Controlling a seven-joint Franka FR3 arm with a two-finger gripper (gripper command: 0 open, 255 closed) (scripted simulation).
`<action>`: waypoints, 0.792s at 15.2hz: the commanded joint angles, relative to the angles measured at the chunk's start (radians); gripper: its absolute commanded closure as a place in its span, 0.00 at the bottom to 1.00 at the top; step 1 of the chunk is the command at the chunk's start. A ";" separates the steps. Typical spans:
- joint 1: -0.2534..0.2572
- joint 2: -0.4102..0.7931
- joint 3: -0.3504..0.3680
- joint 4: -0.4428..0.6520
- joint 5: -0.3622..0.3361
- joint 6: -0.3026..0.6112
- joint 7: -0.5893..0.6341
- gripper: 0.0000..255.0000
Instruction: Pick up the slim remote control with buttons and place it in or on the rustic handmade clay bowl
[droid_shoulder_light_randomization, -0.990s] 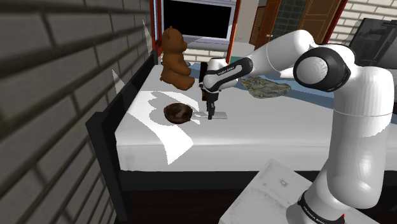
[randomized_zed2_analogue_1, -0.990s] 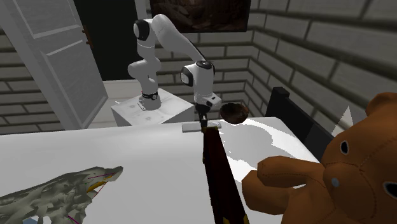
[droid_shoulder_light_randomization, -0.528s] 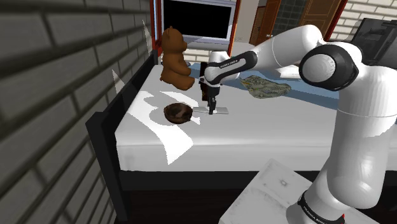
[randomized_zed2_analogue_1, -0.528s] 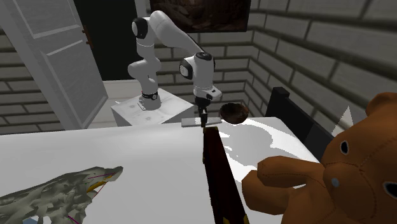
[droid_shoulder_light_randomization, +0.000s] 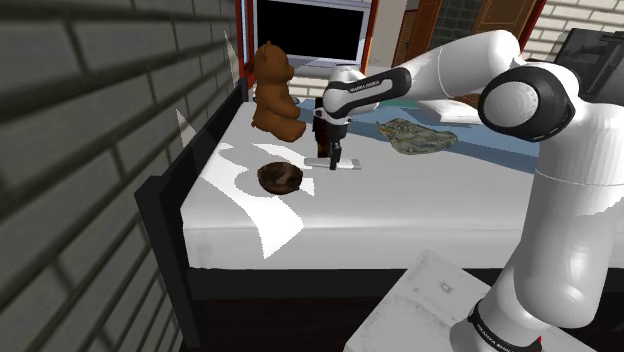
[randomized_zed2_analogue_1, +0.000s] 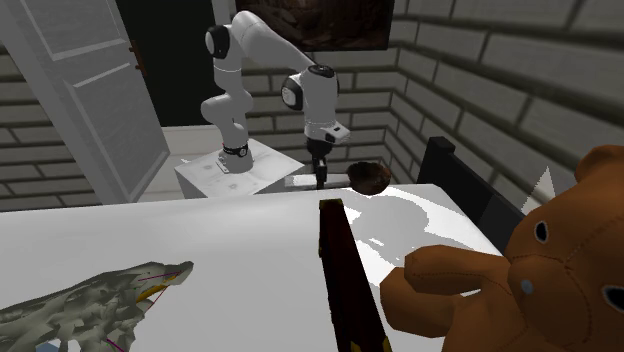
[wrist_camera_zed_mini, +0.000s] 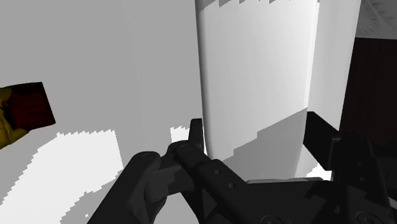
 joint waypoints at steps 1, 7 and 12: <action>0.000 -0.008 -0.001 0.015 -0.002 -0.023 0.000 1.00; 0.000 -0.027 -0.002 0.071 -0.006 -0.098 0.003 1.00; 0.000 -0.037 -0.003 0.124 -0.008 -0.161 0.004 1.00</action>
